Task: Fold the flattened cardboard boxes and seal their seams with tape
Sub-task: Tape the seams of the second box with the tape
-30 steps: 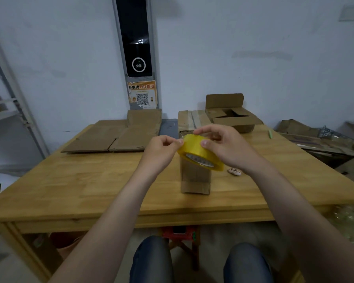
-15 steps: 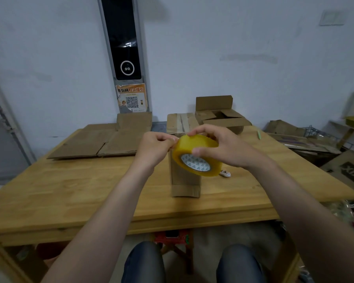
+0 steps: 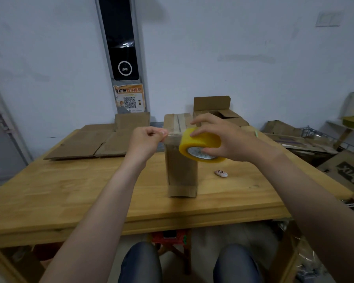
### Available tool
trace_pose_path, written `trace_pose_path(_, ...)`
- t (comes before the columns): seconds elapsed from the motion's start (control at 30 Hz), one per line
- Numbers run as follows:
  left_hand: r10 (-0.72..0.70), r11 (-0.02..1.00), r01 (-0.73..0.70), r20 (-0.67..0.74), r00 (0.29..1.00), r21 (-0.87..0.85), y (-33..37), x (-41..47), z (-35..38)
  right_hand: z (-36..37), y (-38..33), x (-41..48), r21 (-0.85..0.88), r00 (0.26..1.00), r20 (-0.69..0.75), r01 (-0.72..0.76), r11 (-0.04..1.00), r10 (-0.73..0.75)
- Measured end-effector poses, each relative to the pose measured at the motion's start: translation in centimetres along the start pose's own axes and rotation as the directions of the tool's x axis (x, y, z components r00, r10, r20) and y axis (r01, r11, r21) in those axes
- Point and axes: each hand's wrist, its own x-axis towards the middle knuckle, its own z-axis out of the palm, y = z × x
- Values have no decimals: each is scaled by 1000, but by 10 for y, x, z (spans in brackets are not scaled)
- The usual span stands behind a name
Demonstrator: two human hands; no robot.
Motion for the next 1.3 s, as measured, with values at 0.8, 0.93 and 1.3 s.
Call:
trace_pose_path(0.8,-78,997,81,-191,978,8,-46,37,-13,-6,80,8,-290,989,127,-39,956,79)
trace_pose_path(0.93,-65,997,71,-217,974,18,-59,45,-7,6,89,17,-266,987,139,-47,963,87)
trace_pose_path(1.3,-118,993,113,-213,970,-36,-96,77,10,27,100,45,-268,941,276,-119,956,195)
